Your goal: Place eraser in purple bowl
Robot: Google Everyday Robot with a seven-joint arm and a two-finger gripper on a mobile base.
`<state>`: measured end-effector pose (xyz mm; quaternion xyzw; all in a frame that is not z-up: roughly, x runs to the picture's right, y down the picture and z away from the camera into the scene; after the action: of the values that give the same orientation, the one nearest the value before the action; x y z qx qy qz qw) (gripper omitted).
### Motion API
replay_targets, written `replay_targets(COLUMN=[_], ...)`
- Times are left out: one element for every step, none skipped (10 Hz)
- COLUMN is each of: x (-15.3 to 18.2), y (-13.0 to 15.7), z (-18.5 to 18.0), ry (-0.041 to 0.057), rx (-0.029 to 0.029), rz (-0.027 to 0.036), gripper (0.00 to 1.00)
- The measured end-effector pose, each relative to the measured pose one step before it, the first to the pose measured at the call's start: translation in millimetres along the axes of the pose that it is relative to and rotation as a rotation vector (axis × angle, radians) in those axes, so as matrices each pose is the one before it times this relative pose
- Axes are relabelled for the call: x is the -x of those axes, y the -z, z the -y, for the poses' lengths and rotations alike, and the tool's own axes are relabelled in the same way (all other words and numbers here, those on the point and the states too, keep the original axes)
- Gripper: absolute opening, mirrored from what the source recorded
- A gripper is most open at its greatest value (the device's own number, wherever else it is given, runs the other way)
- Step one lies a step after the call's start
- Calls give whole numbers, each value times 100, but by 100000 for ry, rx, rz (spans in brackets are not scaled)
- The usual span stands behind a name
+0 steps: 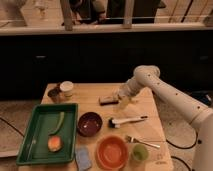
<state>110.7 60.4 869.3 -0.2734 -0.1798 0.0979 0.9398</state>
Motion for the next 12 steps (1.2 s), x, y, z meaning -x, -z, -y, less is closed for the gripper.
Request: replay_targets(x=[-29,-38,-12,-29,-75,-169,-37,-82,-124,-123,-121,-187], y=[-215,-232,-214,-194,-174,-253,-131,-197,-241,-149,-172,-154], z=[169,54,79,61,-5,13,40,-34,-53,-31,-39,-46], ry=[-151,-90,-215,-367,-260,-369,-44,-58,-256,-238,-195,-203], rx=[363,574,578,443,423,620,342,569,736,476,541,468], rz=[-340,-364,-261,-219,-195,-214,-27,-39,40,-46,-32,-112], gripper=[80,80,80,80,80,80,80,80,80,80,80,80])
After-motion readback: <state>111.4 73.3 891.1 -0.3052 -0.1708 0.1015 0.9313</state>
